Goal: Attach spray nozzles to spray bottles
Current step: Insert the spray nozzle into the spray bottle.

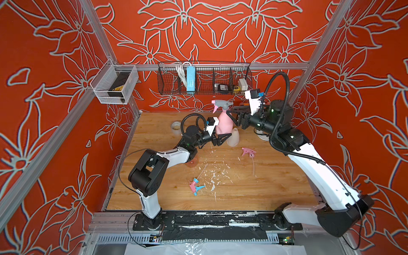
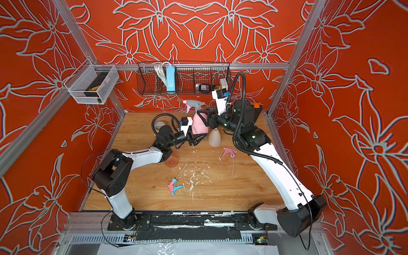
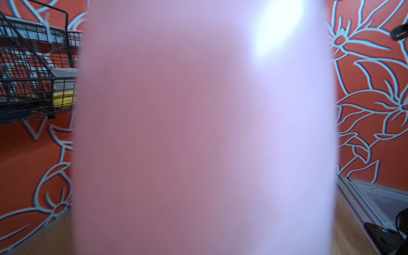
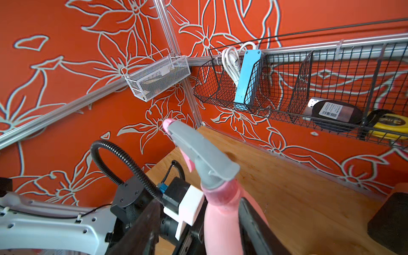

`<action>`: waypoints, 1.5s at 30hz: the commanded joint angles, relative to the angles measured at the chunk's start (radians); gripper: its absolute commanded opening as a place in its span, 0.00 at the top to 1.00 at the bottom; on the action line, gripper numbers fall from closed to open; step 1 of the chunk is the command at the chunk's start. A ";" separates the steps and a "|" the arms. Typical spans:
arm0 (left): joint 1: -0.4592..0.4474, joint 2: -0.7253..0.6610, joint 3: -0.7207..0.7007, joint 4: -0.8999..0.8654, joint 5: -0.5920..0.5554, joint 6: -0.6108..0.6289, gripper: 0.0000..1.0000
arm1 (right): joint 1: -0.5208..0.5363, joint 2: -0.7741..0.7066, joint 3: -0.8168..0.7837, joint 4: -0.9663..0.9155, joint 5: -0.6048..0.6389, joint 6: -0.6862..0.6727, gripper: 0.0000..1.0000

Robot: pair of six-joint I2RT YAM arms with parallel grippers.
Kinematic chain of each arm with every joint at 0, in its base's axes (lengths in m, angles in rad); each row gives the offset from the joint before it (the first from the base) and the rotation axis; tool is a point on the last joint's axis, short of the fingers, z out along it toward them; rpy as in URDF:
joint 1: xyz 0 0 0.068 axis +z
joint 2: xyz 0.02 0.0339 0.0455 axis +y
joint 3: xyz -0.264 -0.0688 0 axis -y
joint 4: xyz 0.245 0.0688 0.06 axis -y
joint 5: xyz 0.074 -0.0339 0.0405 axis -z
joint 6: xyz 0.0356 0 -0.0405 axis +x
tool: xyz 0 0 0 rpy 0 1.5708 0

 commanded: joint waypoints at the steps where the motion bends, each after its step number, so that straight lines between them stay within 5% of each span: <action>1: 0.002 -0.055 0.011 -0.019 0.060 0.033 0.46 | -0.012 -0.026 0.024 -0.076 0.004 -0.063 0.32; 6: 0.003 -0.065 0.007 -0.084 0.109 0.056 0.46 | -0.041 0.060 0.187 -0.235 -0.089 -0.141 0.22; 11: 0.004 -0.083 -0.012 -0.096 0.135 0.051 0.46 | -0.046 0.176 0.327 -0.321 -0.170 -0.181 0.23; 18: 0.003 -0.098 -0.027 -0.097 0.143 0.045 0.46 | -0.046 0.231 0.364 -0.277 -0.247 -0.143 0.47; 22: 0.006 -0.094 -0.033 -0.081 0.145 0.031 0.46 | -0.045 0.217 0.333 -0.254 -0.233 -0.138 0.69; 28: 0.005 -0.084 -0.034 -0.027 0.143 -0.013 0.46 | -0.045 0.170 0.265 -0.217 -0.183 -0.142 0.87; 38: 0.004 -0.071 -0.057 0.133 0.101 -0.105 0.49 | -0.045 0.134 0.197 -0.100 -0.098 -0.091 0.95; 45: 0.005 -0.081 -0.051 0.086 0.097 -0.052 0.49 | -0.045 0.174 0.247 -0.149 -0.125 -0.100 0.95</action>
